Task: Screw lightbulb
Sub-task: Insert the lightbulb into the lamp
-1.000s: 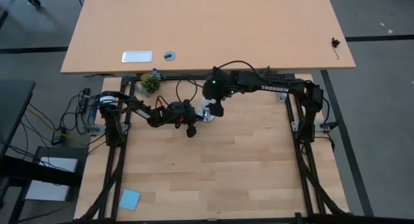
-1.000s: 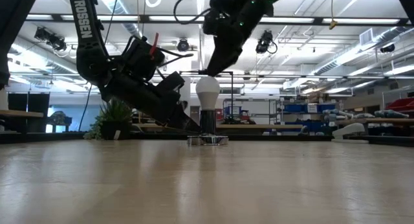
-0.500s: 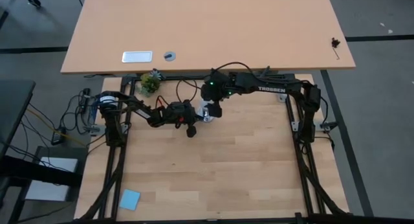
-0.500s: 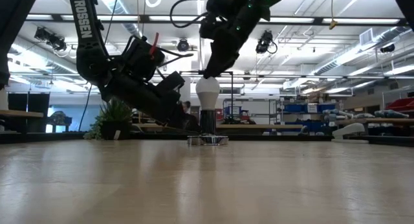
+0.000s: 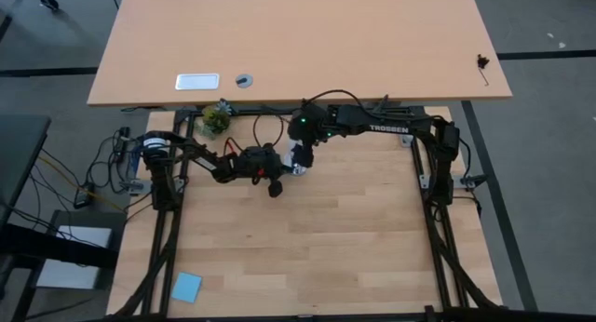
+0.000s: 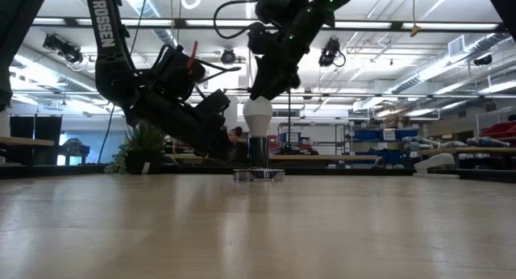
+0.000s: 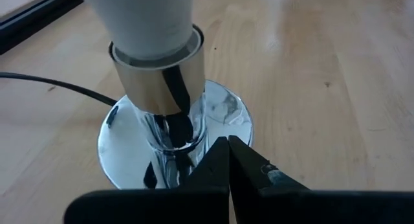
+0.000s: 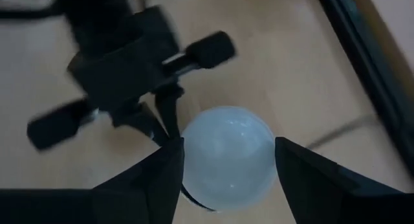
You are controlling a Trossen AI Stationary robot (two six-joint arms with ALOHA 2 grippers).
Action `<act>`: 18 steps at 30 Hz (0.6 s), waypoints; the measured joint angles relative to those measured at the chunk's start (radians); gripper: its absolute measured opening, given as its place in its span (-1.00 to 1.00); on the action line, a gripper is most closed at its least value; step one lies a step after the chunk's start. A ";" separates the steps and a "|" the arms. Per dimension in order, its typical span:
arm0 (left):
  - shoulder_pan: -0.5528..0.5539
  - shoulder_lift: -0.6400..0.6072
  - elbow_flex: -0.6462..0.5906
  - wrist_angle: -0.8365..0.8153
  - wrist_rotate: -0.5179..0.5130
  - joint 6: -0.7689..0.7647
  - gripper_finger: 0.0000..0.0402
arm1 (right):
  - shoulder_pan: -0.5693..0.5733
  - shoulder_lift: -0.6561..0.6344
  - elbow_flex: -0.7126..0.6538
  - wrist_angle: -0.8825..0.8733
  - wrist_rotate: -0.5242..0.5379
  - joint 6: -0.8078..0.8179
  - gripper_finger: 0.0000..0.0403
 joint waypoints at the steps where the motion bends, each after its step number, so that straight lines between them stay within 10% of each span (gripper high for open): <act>1: 0.000 0.000 0.000 -0.003 -0.003 0.000 -1.00 | 0.000 0.000 0.003 -0.011 0.013 0.062 0.20; 7: 0.000 0.000 0.000 -0.002 -0.007 -0.001 -1.00 | 0.016 -0.001 0.003 -0.037 0.047 0.356 0.21; 18: 0.000 0.000 0.000 -0.004 -0.008 -0.011 -1.00 | 0.048 -0.032 0.062 -0.042 0.088 0.088 0.46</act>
